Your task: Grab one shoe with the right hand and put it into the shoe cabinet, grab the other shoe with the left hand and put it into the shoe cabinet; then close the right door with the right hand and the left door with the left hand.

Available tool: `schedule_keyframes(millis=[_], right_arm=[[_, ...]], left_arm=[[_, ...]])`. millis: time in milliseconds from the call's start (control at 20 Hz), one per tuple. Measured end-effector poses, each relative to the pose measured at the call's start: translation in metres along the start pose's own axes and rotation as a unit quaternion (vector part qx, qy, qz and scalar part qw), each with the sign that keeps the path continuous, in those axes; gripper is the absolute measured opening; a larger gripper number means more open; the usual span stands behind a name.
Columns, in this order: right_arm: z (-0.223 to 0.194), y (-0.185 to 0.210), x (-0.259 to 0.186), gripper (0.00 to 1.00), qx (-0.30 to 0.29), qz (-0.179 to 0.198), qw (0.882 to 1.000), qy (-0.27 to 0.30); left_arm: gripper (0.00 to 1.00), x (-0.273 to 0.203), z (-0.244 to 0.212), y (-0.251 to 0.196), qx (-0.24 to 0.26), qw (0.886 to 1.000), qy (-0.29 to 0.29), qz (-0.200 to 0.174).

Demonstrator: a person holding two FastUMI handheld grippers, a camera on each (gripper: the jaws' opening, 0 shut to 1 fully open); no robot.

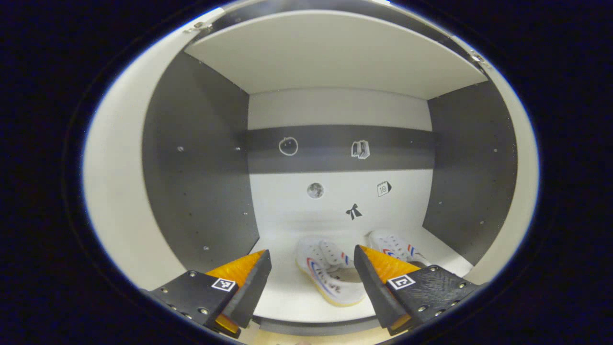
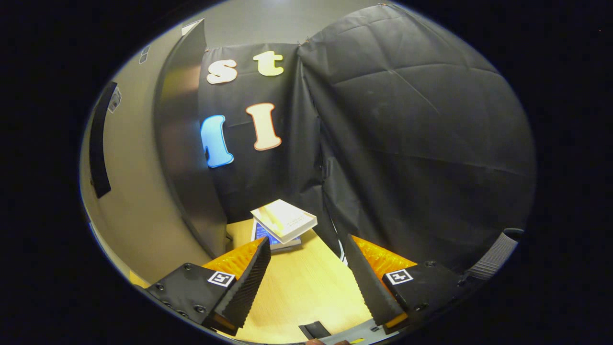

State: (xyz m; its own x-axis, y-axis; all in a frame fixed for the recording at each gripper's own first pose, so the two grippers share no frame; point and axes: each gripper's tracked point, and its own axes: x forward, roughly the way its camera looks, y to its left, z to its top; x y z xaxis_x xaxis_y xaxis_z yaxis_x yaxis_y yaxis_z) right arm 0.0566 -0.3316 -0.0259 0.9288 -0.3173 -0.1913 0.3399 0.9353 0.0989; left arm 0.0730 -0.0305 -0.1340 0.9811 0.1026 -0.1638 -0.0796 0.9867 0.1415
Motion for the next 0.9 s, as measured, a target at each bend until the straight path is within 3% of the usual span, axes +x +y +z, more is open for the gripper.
schedule_keyframes(millis=[150, 350, 400, 450, 500, 600, 750, 900], right_arm=[[0.028, 0.018, -0.004, 0.98, -0.021, 0.031, 0.999, -0.024], [0.061, 0.047, -0.019, 0.98, -0.028, 0.074, 0.996, -0.051], [0.069, 0.052, -0.023, 0.93, -0.032, 0.080, 0.994, -0.060], [0.078, 0.059, -0.028, 1.00, -0.035, 0.088, 0.993, -0.069], [0.087, 0.067, -0.033, 0.93, -0.036, 0.097, 0.991, -0.079], [0.102, 0.082, -0.041, 0.93, -0.043, 0.117, 0.988, -0.093], [0.120, 0.101, -0.056, 0.92, -0.062, 0.140, 0.982, -0.113], [0.125, 0.112, -0.070, 0.92, -0.075, 0.147, 0.978, -0.126]], left_arm=[[1.00, -0.069, 0.013, -0.004, 0.016, 0.999, -0.046, 0.004], [1.00, -0.135, -0.014, -0.003, 0.015, 0.997, -0.068, 0.013], [1.00, -0.154, -0.026, -0.004, 0.021, 0.998, -0.065, 0.016], [1.00, -0.165, -0.041, -0.004, 0.031, 0.998, -0.060, 0.021], [1.00, -0.175, -0.056, -0.005, 0.042, 0.997, -0.052, 0.026], [1.00, -0.188, -0.084, -0.006, 0.055, 0.998, -0.034, 0.025], [0.99, -0.210, -0.112, -0.013, 0.036, 0.999, -0.011, 0.017], [1.00, -0.225, -0.136, -0.010, 0.025, 0.999, 0.009, 0.033]])
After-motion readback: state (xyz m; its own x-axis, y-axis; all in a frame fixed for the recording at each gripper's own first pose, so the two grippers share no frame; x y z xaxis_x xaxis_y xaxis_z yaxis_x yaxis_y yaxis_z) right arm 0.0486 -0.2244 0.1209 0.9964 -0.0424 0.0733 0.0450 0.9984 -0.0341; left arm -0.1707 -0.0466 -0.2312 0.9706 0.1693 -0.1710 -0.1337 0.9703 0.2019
